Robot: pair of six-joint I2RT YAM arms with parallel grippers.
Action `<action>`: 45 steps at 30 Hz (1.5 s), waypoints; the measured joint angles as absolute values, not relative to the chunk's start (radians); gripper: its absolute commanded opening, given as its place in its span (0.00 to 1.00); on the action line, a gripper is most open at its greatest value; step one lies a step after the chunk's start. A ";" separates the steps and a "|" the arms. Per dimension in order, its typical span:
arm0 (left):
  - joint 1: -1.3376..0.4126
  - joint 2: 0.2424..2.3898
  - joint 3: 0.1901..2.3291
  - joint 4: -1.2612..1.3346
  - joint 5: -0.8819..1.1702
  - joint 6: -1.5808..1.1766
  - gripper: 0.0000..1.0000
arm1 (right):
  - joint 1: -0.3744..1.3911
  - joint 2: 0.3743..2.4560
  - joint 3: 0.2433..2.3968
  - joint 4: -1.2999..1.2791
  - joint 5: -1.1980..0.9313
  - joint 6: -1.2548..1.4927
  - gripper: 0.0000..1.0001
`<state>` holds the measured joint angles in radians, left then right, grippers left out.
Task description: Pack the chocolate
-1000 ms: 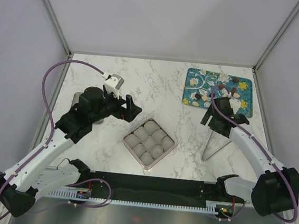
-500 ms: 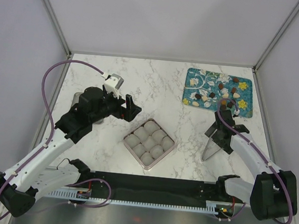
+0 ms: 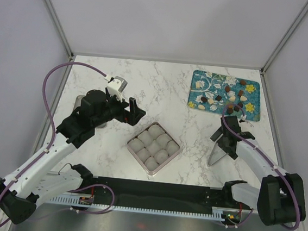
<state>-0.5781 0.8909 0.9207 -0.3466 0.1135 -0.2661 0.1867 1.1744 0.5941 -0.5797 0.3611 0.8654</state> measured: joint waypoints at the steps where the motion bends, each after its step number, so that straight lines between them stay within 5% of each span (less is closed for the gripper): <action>1: -0.578 0.890 0.921 -0.347 0.113 -0.266 1.00 | 0.187 1.180 0.592 -0.573 0.364 0.865 0.96; 14: -0.578 0.885 0.921 -0.351 0.106 -0.266 1.00 | 0.187 1.256 0.564 -0.510 0.396 0.847 0.91; 21: -0.578 0.878 0.921 -0.351 0.105 -0.266 1.00 | 0.186 1.231 0.540 -0.457 0.400 0.816 0.68; 26: -0.578 0.878 0.921 -0.352 0.098 -0.266 0.99 | 0.186 1.154 0.553 -0.535 0.352 0.771 0.65; 34: -0.578 0.881 0.921 -0.352 0.080 -0.266 0.99 | 0.186 0.985 0.737 -0.694 0.198 0.671 0.57; 45: -0.578 0.910 0.921 -0.354 0.080 -0.266 0.98 | 0.186 1.179 1.165 -0.884 0.159 0.461 0.55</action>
<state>-0.5781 0.9100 0.9207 -0.3538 0.0799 -0.2661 0.1860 1.1786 1.1652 -0.8837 0.1593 0.4606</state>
